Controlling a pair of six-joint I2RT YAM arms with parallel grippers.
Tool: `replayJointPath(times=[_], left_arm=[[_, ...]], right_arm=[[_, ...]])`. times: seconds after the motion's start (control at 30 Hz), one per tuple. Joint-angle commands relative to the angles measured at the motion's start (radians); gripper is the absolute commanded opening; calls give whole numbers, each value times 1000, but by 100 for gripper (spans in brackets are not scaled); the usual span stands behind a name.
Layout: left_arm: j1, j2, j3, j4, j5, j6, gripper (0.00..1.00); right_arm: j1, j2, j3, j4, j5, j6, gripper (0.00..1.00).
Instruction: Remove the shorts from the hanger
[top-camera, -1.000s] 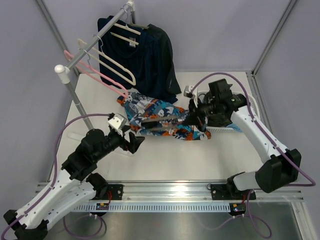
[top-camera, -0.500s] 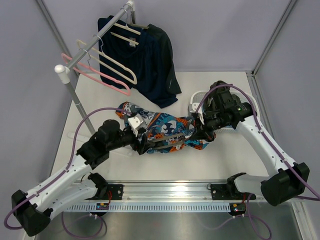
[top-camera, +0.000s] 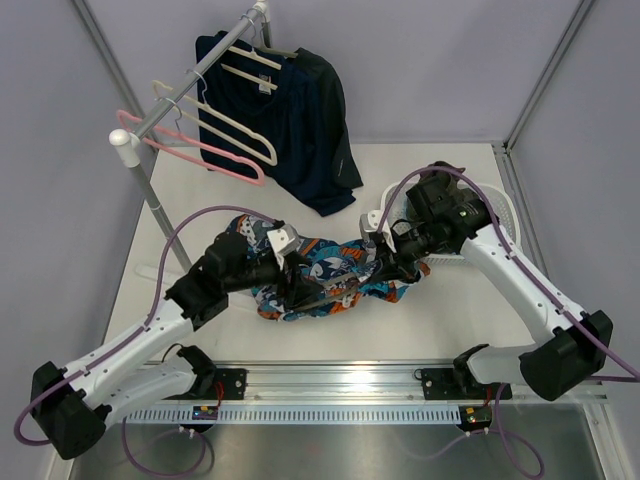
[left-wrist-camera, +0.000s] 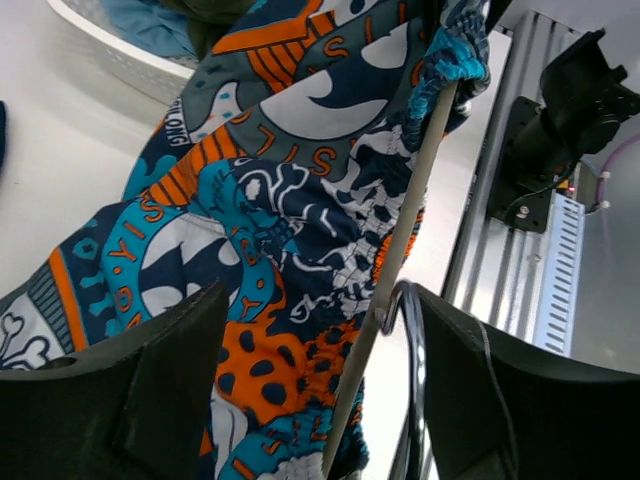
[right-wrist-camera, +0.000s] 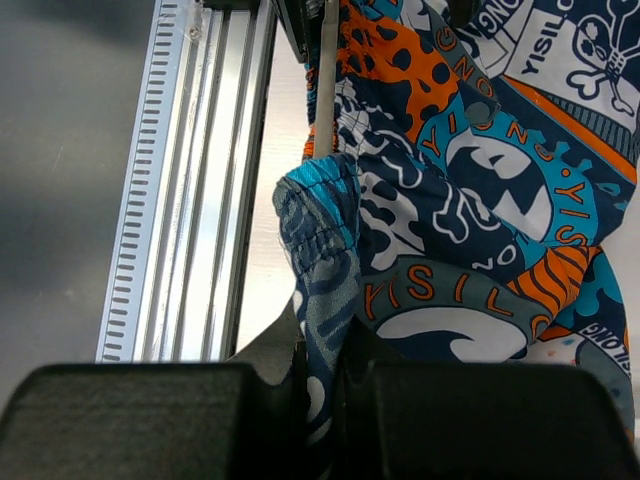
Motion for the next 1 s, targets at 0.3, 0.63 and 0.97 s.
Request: replayJointPath(times=[0.3, 0.63, 0.97], left_arm=[[-17, 76, 115, 35, 133, -7, 0], [-14, -122, 84, -209, 32, 78, 0], [-14, -329, 37, -315, -61, 53, 0]], right_arm=[[20, 52, 101, -6, -32, -20, 0], [-104, 133, 173, -123, -27, -92, 55], [-172, 257, 270, -237, -53, -178, 37]])
